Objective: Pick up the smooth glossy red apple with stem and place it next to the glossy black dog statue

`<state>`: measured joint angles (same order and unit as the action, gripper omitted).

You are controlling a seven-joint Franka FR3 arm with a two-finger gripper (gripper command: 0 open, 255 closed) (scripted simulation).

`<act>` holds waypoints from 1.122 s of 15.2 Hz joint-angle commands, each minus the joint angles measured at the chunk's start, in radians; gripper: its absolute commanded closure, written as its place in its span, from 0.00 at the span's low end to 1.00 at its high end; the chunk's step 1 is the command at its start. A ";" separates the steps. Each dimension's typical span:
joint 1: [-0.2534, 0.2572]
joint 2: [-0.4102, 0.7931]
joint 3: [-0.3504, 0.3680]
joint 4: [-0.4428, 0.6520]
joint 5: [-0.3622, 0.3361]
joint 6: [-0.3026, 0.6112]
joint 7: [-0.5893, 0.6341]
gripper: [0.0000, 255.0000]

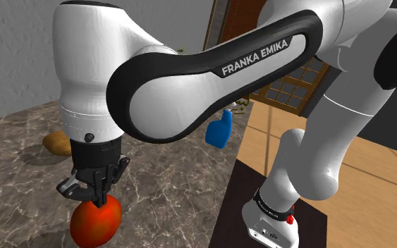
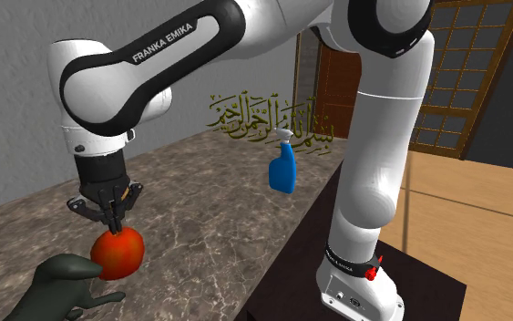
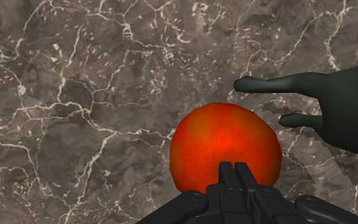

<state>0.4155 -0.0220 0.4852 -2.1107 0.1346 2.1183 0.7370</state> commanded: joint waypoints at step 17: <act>-0.001 0.001 -0.001 -0.005 0.000 0.007 -0.003 0.00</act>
<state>0.4167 -0.0134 0.4868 -2.1273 0.1320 2.1440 0.7385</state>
